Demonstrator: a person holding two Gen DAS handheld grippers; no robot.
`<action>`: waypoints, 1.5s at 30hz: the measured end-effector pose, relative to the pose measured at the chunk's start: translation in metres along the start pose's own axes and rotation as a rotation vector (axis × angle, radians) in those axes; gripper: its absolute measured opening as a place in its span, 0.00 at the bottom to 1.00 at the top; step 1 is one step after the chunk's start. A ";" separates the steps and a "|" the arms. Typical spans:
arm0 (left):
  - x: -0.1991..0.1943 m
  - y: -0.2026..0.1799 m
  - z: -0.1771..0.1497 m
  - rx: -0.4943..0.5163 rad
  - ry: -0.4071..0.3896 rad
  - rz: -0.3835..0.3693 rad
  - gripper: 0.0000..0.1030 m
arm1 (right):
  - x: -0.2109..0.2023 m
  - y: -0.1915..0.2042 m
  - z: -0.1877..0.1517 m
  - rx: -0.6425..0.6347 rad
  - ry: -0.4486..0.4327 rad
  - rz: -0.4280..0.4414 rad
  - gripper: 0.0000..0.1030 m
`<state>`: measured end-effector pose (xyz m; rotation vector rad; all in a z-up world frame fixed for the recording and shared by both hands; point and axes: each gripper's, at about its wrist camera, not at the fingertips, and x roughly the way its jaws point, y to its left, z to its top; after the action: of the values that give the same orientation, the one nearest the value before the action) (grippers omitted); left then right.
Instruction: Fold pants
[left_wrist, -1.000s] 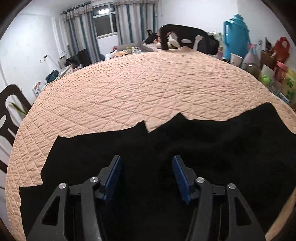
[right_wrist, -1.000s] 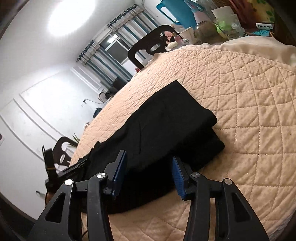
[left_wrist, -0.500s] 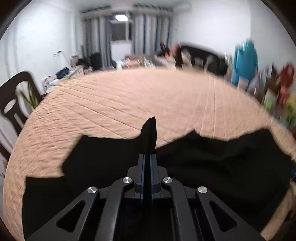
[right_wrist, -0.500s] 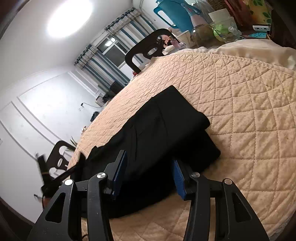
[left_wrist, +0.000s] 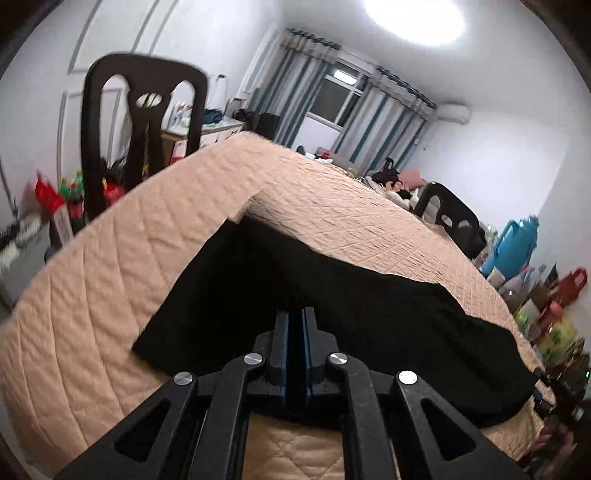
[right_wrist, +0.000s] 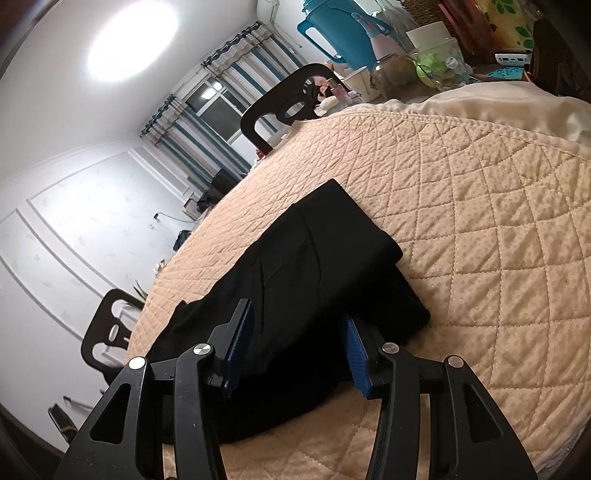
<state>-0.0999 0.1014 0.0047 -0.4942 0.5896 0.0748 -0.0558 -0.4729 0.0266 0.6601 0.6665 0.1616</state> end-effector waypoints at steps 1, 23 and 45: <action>0.001 0.002 -0.001 -0.024 0.001 -0.011 0.12 | 0.000 0.000 0.000 -0.001 0.000 -0.002 0.46; 0.008 0.025 0.015 -0.105 0.010 0.098 0.04 | 0.007 -0.005 0.012 0.034 -0.005 -0.098 0.13; -0.032 0.060 0.037 -0.112 -0.096 0.281 0.09 | -0.057 0.001 0.009 -0.118 -0.167 -0.302 0.22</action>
<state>-0.1198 0.1738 0.0240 -0.5112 0.5599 0.3983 -0.0942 -0.4960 0.0624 0.4471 0.5834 -0.1320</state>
